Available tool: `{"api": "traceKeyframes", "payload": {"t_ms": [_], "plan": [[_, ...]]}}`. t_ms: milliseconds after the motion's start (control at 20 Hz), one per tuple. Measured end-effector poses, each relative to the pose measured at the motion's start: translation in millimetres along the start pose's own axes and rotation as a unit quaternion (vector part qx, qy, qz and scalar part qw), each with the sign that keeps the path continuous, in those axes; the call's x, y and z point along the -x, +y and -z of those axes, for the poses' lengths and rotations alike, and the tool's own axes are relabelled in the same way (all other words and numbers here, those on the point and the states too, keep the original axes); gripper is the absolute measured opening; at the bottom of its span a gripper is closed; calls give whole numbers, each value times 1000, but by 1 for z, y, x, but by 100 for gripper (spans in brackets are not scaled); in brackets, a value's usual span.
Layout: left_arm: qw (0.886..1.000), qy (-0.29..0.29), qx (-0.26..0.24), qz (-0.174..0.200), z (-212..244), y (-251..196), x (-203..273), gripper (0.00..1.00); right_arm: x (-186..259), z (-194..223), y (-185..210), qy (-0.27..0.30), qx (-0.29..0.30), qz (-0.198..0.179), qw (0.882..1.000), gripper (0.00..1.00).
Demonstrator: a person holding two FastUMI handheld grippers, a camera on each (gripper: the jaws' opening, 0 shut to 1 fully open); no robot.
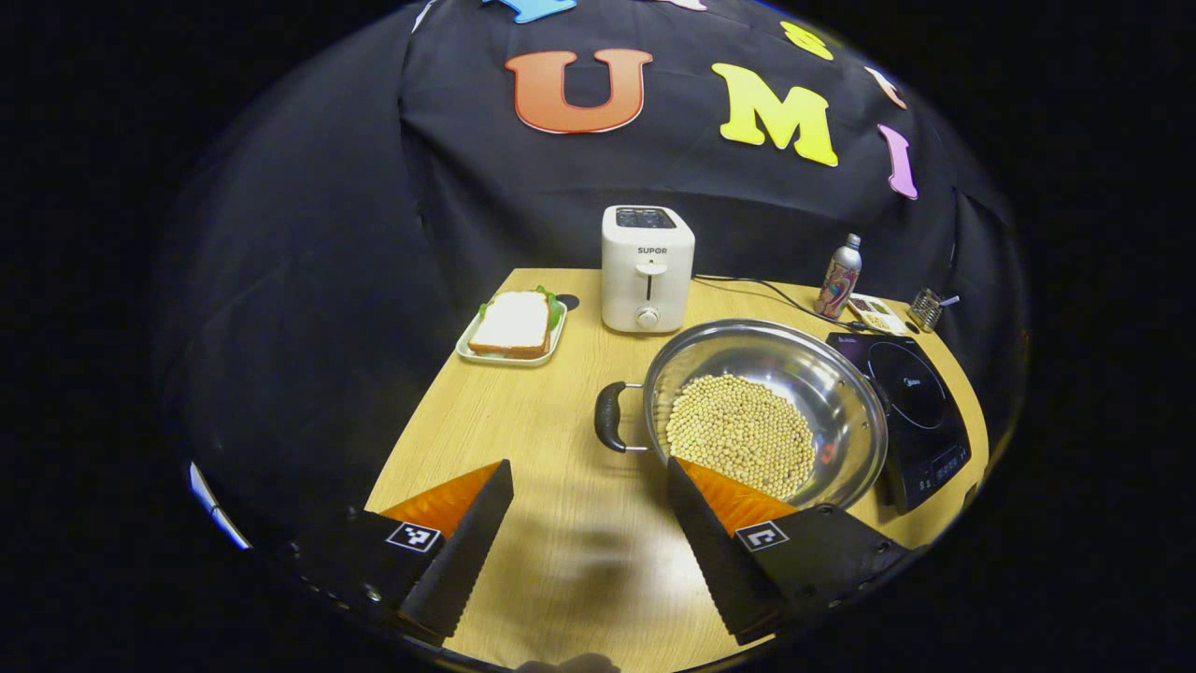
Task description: First push the handle of the pot to place it horizontally, then grasp the pot with both hands and set it on the induction cooktop.
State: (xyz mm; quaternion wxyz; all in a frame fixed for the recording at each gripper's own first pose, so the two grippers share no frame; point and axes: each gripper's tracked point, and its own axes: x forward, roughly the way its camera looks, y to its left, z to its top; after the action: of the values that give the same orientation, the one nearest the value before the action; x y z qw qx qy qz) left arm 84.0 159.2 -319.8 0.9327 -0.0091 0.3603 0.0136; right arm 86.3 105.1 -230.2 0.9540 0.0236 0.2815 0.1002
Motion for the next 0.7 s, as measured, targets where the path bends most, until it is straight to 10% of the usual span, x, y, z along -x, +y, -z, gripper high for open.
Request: {"api": "traceKeyframes", "payload": {"t_ms": [700], "plan": [[997,50,-14,52,-10,-29,-76,98,-175,53,43,166,-13,-45,985,96]]}}
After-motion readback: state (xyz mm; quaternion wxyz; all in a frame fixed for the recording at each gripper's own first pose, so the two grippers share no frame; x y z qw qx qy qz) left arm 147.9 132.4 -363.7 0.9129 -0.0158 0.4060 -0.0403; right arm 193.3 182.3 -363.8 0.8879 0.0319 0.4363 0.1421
